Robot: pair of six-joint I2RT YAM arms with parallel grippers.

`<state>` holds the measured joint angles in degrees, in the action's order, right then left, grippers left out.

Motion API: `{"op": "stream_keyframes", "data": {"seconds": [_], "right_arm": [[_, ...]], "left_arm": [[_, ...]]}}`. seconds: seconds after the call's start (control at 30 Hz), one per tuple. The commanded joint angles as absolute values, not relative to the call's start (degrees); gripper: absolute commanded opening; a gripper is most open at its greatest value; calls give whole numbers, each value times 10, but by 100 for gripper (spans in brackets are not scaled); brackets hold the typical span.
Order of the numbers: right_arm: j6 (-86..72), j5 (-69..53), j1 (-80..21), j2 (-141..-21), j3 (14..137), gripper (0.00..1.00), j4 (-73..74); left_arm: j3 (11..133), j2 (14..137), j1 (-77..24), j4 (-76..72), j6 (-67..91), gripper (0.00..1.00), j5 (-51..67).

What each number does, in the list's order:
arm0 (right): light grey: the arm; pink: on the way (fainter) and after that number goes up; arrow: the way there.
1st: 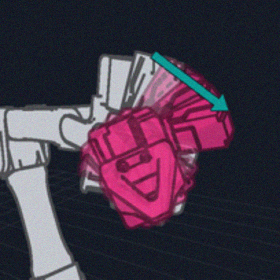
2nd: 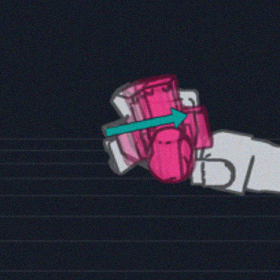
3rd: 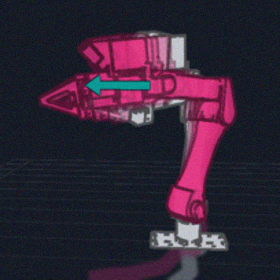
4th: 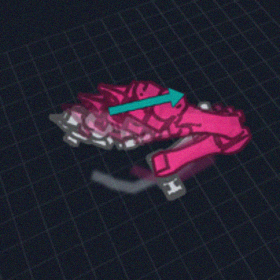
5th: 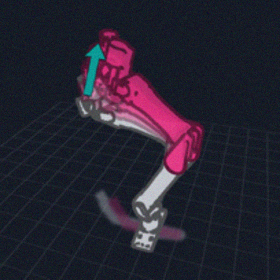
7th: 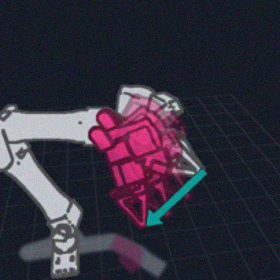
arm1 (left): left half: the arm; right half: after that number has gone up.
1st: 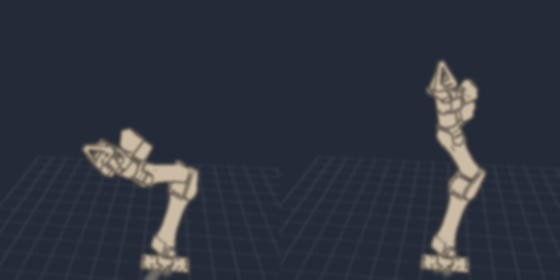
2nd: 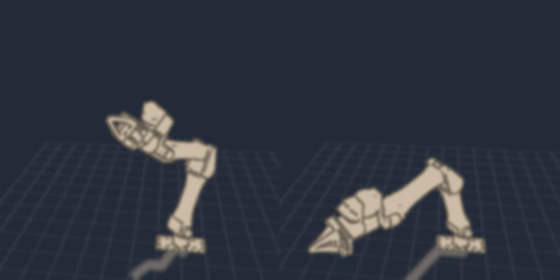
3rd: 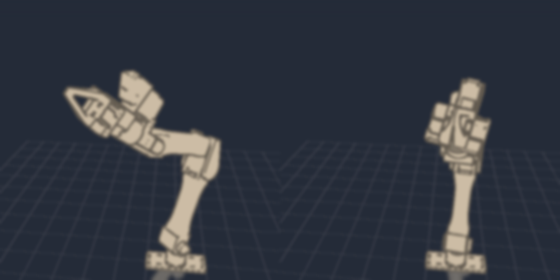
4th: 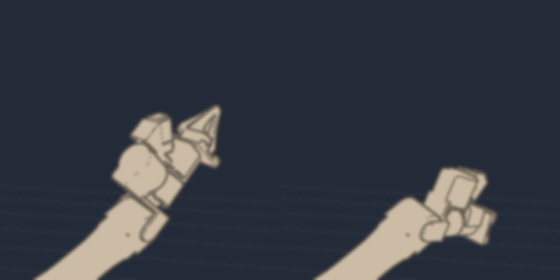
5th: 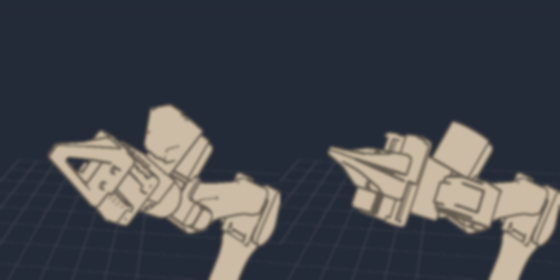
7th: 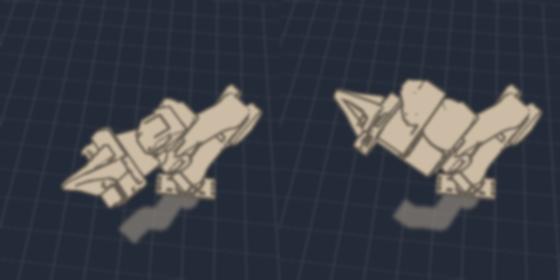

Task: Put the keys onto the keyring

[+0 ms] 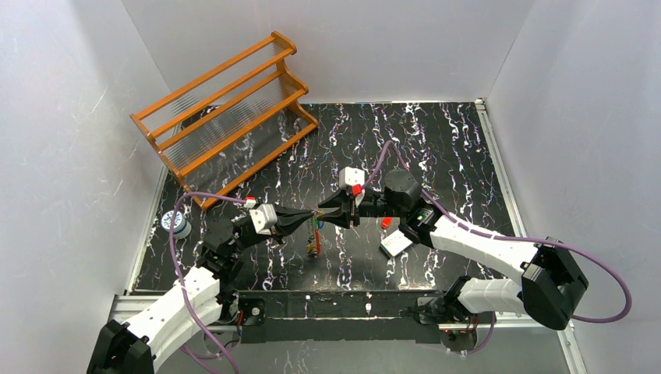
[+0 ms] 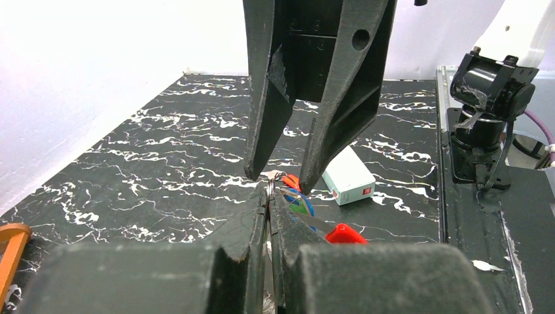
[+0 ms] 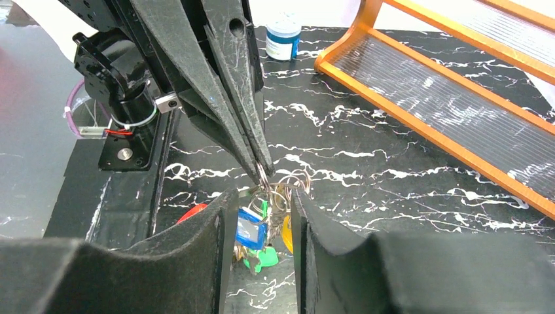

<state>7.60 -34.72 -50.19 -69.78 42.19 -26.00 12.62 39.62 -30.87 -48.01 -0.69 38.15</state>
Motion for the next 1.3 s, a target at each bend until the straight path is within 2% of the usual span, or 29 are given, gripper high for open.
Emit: {"op": "stream_keyframes", "data": {"seconds": [0.0,0.2,0.6,1.13,1.17,1.27], "right_arm": [[65,-360,-497,-696,430,42,-305],[55,-373,-495,-714,434,38,-312],[33,-398,-473,-725,410,22,-349],[36,-480,-468,-756,429,23,-331],[37,-480,-468,-756,428,22,-331],[40,-480,-468,-755,428,2,-328]], "left_arm": [[127,392,-311,-523,-4,0,393],[131,402,-311,-523,-4,0,404],[134,407,-311,-524,-4,0,412],[136,409,-311,-524,-4,0,416],[136,409,-311,-524,-4,0,416],[137,409,-311,-524,-4,0,416]]}}
